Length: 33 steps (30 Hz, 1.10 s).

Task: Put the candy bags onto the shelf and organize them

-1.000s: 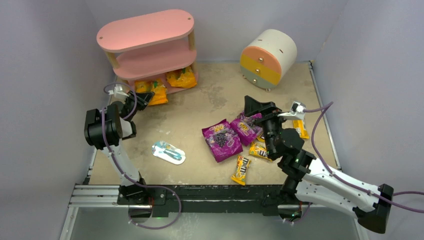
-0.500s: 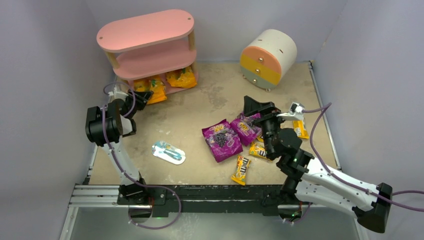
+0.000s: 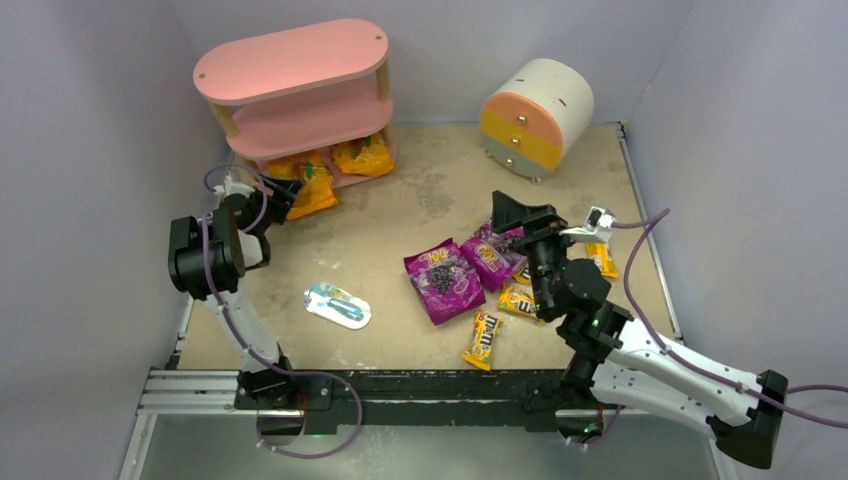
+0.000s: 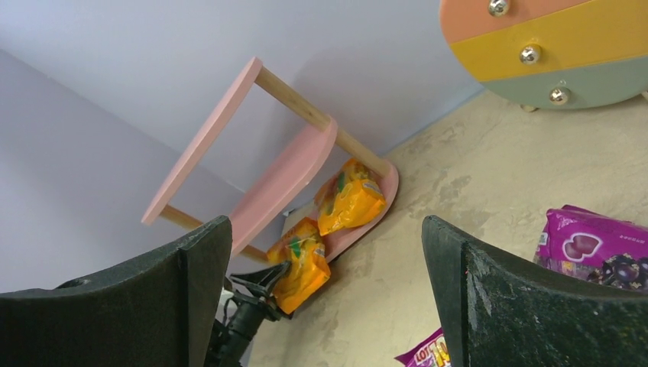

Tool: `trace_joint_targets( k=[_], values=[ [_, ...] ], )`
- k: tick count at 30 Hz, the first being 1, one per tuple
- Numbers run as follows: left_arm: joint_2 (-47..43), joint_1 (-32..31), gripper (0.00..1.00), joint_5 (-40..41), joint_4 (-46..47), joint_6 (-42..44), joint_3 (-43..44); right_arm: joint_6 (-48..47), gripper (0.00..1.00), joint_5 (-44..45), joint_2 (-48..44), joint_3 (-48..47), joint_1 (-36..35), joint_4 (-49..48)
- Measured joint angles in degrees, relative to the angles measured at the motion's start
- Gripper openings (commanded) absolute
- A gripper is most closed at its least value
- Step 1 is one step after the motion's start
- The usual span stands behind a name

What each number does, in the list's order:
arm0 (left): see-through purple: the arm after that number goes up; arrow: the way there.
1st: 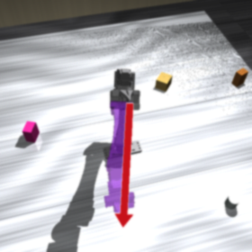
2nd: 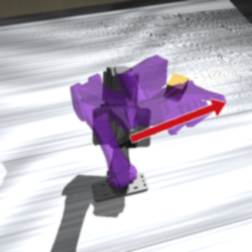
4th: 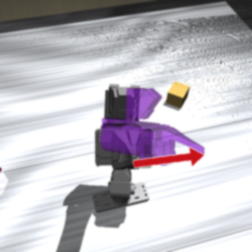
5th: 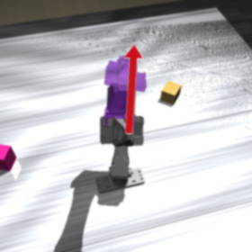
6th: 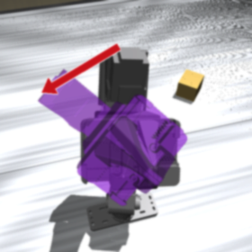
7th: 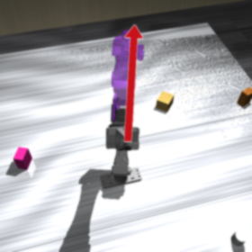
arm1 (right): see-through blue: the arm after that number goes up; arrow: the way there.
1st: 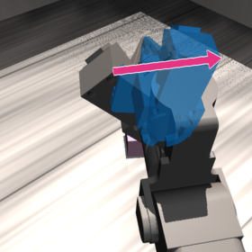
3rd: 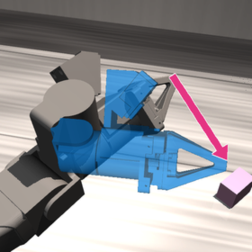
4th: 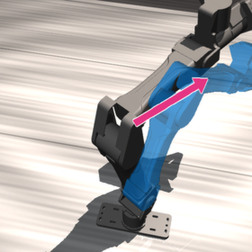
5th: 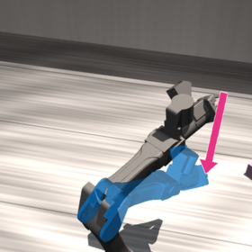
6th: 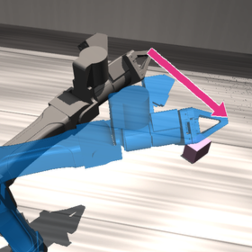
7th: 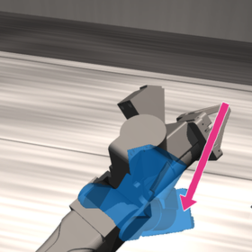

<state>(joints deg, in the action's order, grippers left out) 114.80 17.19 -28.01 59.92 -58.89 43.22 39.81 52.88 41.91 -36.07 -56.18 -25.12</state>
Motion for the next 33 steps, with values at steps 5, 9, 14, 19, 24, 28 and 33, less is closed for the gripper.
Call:
trace_joint_targets(
  k=[5,9,14,19,24,28,33],
  values=[
    [-4.85,0.0,0.79,2.19,-5.73,3.08,-0.74,0.11,0.96,-0.39,-0.2,0.0,0.0,0.37],
    [-9.4,0.0,0.84,6.08,-13.38,7.45,-0.74,0.31,0.97,-1.07,-0.55,0.02,0.0,1.03],
    [-14.4,0.07,0.9,11.74,-24.59,13.33,0.74,0.7,0.99,-1.2,-0.81,0.22,0.0,1.57],
    [-19.45,0.07,0.91,14.71,-31.47,15.56,1.25,0.72,0.99,-1.38,-0.83,0.22,0.0,2.82],
    [-25.64,0.07,0.92,14.88,-33.38,15.45,-1.36,0.83,0.99,-1.4,-2.05,0.48,0.0,4.48],
    [-28.87,-0.31,0.92,12.94,-35.47,15.41,-4.5,1.36,0.99,-1.38,-3.69,0.96,0.0,5.75],
    [-28.41,-5.84,0.89,12.98,-36.37,15.5,-7.67,1.79,0.99,-1.38,-4.11,1.31,0.0,6.25]
  ],
)
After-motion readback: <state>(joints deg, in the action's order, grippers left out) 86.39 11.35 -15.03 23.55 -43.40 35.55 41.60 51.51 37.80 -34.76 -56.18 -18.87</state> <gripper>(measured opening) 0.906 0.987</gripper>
